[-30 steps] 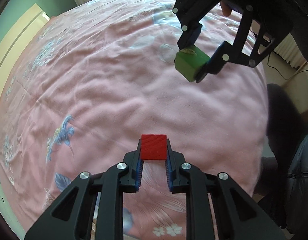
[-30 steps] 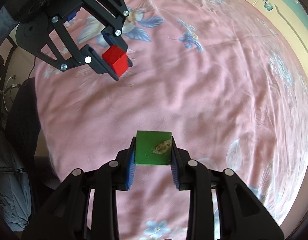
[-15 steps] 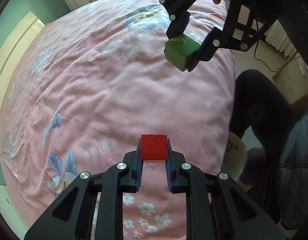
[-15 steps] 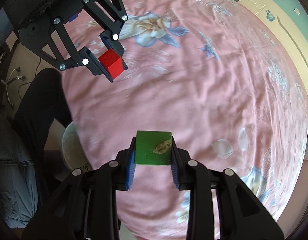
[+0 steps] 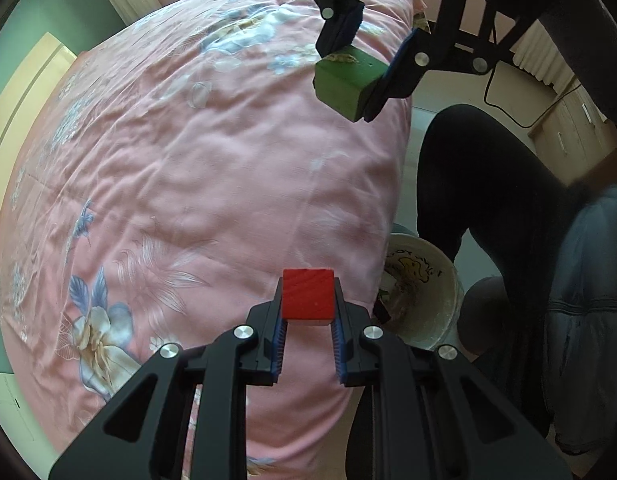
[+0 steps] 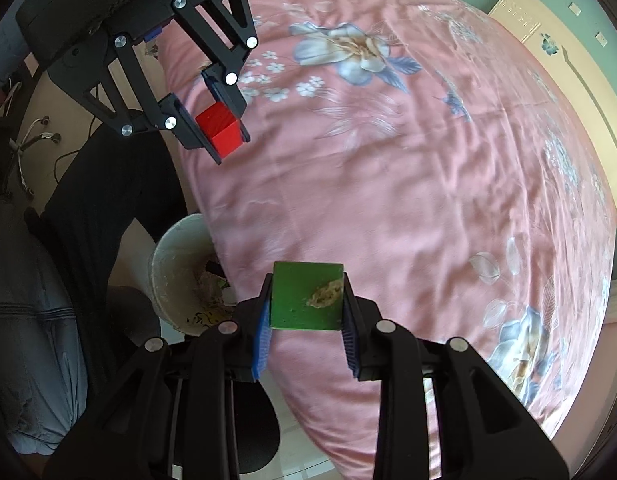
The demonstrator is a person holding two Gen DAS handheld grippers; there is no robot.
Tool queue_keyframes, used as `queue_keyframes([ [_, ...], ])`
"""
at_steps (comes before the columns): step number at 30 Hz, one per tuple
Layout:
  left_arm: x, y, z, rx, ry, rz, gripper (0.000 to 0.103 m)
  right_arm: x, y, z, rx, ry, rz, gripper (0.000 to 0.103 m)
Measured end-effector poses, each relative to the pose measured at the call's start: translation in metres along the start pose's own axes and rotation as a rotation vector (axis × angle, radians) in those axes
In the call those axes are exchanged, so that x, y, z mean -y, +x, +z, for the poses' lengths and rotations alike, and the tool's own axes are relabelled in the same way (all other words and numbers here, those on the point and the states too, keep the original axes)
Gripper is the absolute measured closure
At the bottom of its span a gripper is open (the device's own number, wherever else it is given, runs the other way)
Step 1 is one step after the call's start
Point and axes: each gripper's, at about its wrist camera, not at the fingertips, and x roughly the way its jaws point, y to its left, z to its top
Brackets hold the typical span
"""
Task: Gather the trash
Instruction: 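Carry the red cube and green cube over the wastebasket with both tools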
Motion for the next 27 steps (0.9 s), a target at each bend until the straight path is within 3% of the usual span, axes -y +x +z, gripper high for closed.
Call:
queue_keyframes([
  [13,0.055,-0.003,-0.021,0.02,0.015,-0.019,0.081,-0.069,0.005,-0.013,0.003,-0.048,0.0,0.072],
  [27,0.102,0.026,-0.043,0.023,0.013,-0.069,0.081,-0.121,0.048,-0.029,-0.026,-0.06,0.047,0.072],
])
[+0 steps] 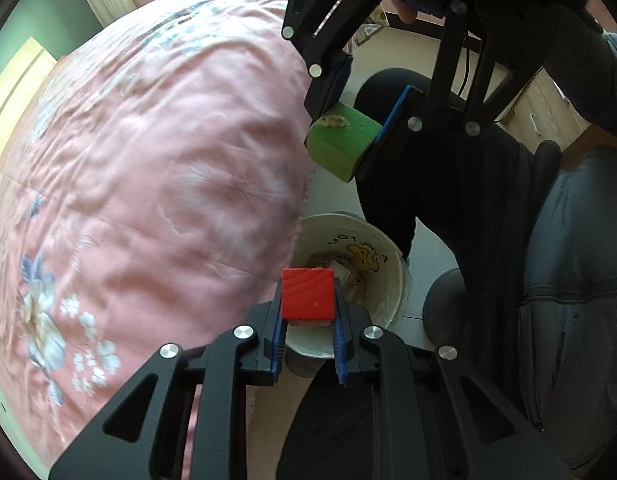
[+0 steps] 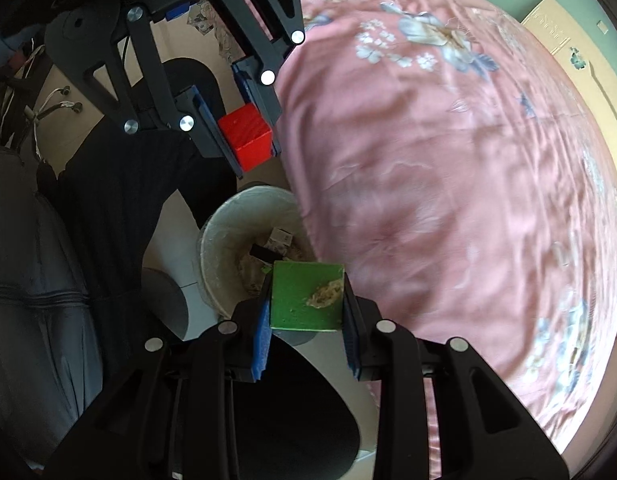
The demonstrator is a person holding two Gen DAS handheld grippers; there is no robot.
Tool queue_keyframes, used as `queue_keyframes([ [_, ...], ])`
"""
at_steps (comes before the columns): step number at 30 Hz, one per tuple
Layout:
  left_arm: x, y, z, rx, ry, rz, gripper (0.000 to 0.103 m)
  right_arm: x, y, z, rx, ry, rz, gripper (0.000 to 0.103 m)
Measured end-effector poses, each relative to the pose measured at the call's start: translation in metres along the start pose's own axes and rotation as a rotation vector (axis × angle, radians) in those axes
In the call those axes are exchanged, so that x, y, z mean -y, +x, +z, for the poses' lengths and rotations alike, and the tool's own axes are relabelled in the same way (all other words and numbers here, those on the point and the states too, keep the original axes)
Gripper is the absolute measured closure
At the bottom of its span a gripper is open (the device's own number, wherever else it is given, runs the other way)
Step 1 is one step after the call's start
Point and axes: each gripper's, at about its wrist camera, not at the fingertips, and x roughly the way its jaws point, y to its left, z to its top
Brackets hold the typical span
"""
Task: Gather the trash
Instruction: 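Carry the red cube and green cube over the wastebasket with both tools, then open both tools to drop the cubes into the wastebasket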
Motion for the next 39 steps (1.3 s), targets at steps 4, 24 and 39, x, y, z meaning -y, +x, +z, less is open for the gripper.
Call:
queue_keyframes([
  [4,0.008,0.018,-0.007,0.004,-0.02,-0.029,0.081,-0.008,0.019,-0.004,-0.012,0.009,0.028,0.072],
  [24,0.006,0.112,-0.041,-0.043,-0.131,-0.181,0.081,-0.023,0.12,-0.014,-0.094,0.043,0.172,0.072],
  [39,-0.009,0.154,-0.051,-0.066,-0.229,-0.189,0.028,-0.008,0.148,-0.013,-0.065,0.096,0.21,0.03],
])
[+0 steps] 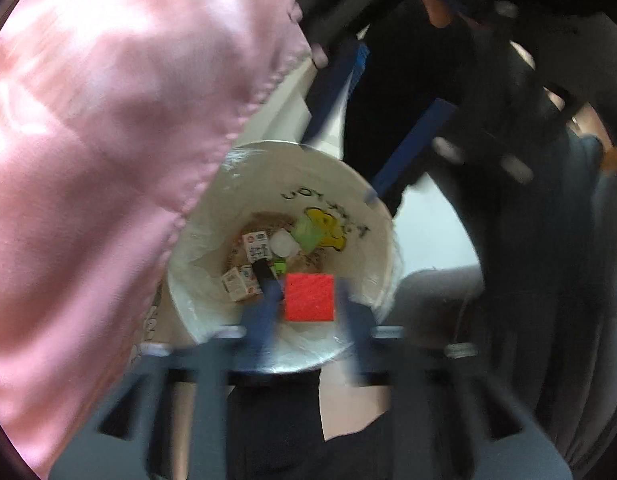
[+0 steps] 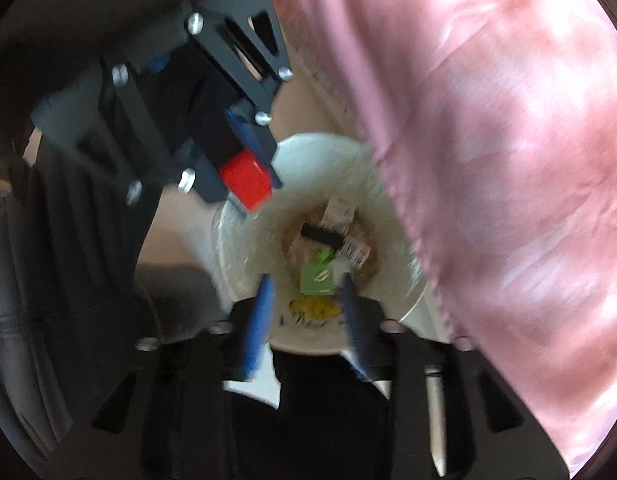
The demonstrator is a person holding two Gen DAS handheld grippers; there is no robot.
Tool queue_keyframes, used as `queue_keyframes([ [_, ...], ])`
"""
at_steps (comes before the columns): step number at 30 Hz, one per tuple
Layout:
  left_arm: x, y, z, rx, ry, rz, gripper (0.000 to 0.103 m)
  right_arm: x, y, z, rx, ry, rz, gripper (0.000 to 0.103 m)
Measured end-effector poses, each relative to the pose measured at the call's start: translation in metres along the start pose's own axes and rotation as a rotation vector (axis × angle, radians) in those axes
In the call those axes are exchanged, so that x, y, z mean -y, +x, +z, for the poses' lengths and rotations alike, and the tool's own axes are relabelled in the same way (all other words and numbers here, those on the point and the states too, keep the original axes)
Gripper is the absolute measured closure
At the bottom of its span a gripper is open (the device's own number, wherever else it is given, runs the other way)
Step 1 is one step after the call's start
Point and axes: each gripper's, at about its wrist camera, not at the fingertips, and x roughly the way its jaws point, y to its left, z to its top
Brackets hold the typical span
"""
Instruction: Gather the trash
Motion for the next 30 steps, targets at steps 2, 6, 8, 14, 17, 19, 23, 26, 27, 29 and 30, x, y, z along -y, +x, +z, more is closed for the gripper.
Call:
queue_keyframes([
  [2,-0.002,-0.002,-0.001,0.031,-0.01,0.012,0.005,0.007,-0.004,0.002,0.022,0.04,-0.033,0.014],
  [6,0.003,-0.005,0.0,0.043,0.002,0.02,0.004,0.009,-0.011,0.0,0.056,0.047,-0.057,0.007],
  [8,0.006,-0.004,0.0,0.032,0.012,0.018,0.004,0.007,-0.01,-0.003,0.036,0.034,-0.063,0.007],
  [14,0.004,-0.005,0.002,0.038,-0.005,0.031,0.004,0.008,-0.009,-0.006,0.037,0.053,-0.074,0.007],
  [17,0.006,-0.007,0.001,0.044,-0.011,0.04,0.004,0.006,-0.011,-0.01,0.039,0.059,-0.085,0.007],
  [19,0.006,-0.009,0.0,0.05,-0.017,0.055,0.004,0.007,-0.013,-0.011,0.044,0.068,-0.095,0.007],
  [23,0.007,-0.02,0.0,0.085,-0.072,0.113,0.004,0.007,-0.025,-0.013,0.089,0.099,-0.151,0.007],
  [26,0.005,-0.033,0.001,0.131,-0.137,0.19,0.004,0.008,-0.038,-0.014,0.155,0.16,-0.242,0.007],
  [27,0.003,-0.039,0.001,0.147,-0.175,0.238,0.004,0.009,-0.044,-0.014,0.177,0.185,-0.283,0.007],
  [29,-0.002,-0.049,0.0,0.169,-0.247,0.294,0.004,0.013,-0.056,-0.015,0.208,0.264,-0.354,0.007],
  [30,-0.005,-0.056,0.0,0.184,-0.306,0.343,0.004,0.016,-0.063,-0.016,0.227,0.311,-0.393,0.007],
])
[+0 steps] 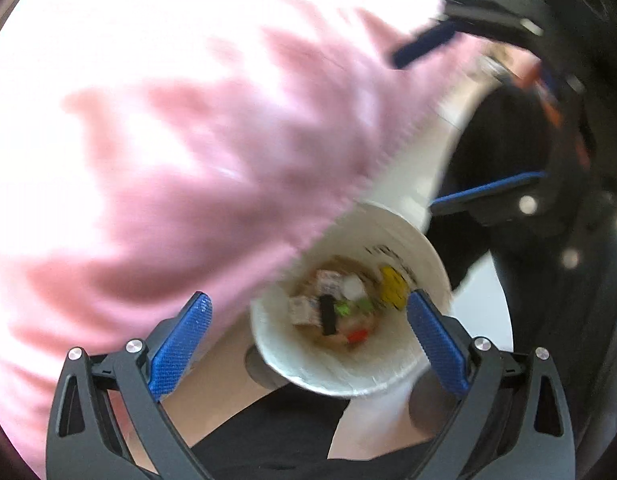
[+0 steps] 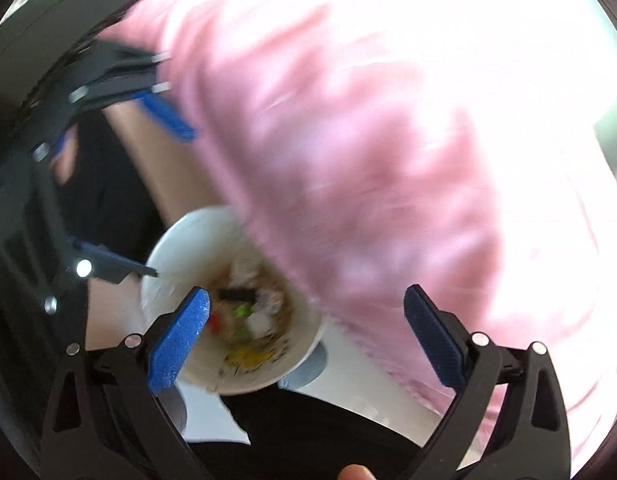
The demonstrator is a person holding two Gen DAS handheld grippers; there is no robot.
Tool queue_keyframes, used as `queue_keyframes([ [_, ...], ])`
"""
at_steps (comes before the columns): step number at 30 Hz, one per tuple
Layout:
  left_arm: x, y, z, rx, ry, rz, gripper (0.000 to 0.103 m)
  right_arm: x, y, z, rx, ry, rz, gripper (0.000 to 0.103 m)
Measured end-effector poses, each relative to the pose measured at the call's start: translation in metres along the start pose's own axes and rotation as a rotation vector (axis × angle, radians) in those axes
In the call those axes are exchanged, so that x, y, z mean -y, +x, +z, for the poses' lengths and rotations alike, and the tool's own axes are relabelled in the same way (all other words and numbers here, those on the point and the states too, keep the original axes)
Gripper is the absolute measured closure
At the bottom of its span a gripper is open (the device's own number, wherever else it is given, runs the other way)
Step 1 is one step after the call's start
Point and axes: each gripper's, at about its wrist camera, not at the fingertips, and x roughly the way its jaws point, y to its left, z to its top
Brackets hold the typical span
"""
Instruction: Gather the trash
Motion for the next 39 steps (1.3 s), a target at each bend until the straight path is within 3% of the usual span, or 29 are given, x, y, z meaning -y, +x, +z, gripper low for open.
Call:
queue_keyframes([
  [5,-0.013,-0.039,0.008,0.085,-0.19,0.122,0.004,0.015,-0.031,0.004,0.034,0.188,-0.148,0.007],
  [12,-0.005,-0.12,0.021,0.226,-0.352,0.194,0.004,0.025,-0.096,0.01,0.074,0.395,-0.222,0.007],
  [16,-0.003,-0.157,0.021,0.262,-0.465,0.205,0.004,0.028,-0.138,0.005,0.123,0.483,-0.286,0.007],
  [21,0.012,-0.2,0.014,0.312,-0.547,0.297,0.004,0.025,-0.191,-0.002,0.199,0.577,-0.322,0.007],
  [26,0.023,-0.219,0.0,0.331,-0.633,0.366,0.004,0.009,-0.228,-0.017,0.28,0.668,-0.356,0.007],
  [32,0.042,-0.224,-0.02,0.323,-0.709,0.396,0.004,-0.009,-0.244,-0.038,0.317,0.761,-0.359,0.007],
  [39,0.071,-0.227,-0.032,0.332,-0.686,0.422,0.004,-0.022,-0.255,-0.058,0.344,0.827,-0.346,0.007],
])
